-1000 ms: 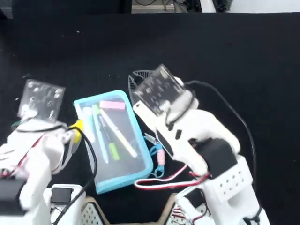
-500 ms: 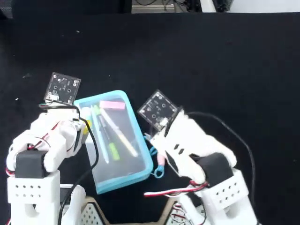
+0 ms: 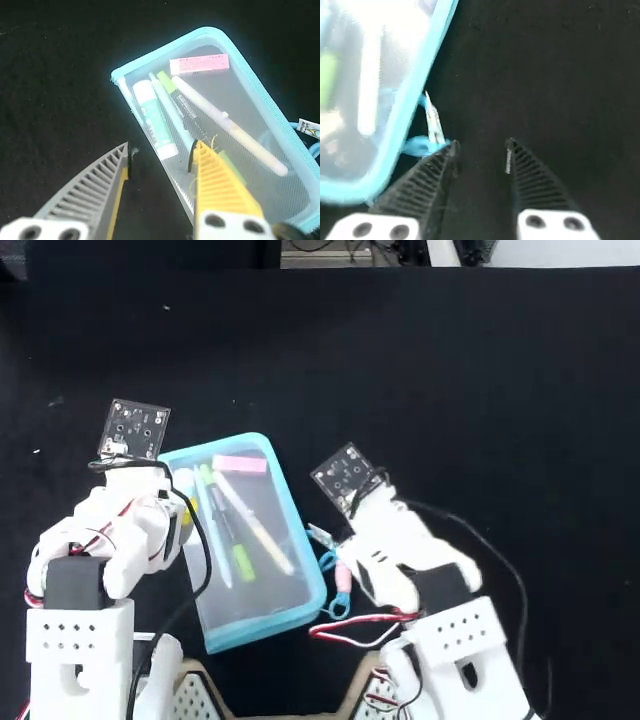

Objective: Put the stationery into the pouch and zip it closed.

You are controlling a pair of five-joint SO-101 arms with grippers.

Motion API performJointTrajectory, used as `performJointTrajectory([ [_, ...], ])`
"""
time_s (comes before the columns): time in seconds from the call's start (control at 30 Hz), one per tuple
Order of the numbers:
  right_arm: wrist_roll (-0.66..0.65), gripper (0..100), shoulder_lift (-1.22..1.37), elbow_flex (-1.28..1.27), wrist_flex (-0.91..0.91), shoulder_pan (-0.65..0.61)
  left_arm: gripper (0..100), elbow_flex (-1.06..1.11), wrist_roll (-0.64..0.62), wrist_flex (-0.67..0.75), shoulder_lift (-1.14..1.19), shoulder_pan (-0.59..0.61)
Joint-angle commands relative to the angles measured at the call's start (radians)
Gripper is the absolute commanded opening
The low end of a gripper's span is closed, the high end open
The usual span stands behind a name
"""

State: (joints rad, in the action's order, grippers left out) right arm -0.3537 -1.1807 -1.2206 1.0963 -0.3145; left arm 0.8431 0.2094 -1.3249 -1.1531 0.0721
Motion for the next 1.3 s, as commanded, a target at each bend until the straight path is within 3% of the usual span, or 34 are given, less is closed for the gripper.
performJointTrajectory([
  [0.0, -0.18, 14.5, 0.077, 0.251, 0.272, 0.018, 21, -0.005, -0.008, 0.009, -0.014, 0.007],
  [0.1, -0.322, 14.5, 0.24, 0.334, 0.362, 0.017, 21, -0.007, -0.008, 0.015, -0.014, 0.007],
  [0.23, -0.428, 14.3, 0.414, 0.337, 0.305, 0.015, 21, -0.005, -0.006, 0.008, -0.012, 0.013],
  [0.5, -0.163, 14.1, 0.598, 0.341, 0.155, 0.006, 21, 0.035, 0.002, 0.015, -0.014, 0.015],
  [0.8, 0.029, 14.1, 0.664, 0.337, 0.127, -0.15, 21, 0.038, 0.002, 0.029, -0.006, 0.145],
  [1.27, 0.046, 13.6, 0.664, 0.11, -0.087, -0.175, 21, 0.038, 0.002, 0.023, -0.005, 0.14],
])
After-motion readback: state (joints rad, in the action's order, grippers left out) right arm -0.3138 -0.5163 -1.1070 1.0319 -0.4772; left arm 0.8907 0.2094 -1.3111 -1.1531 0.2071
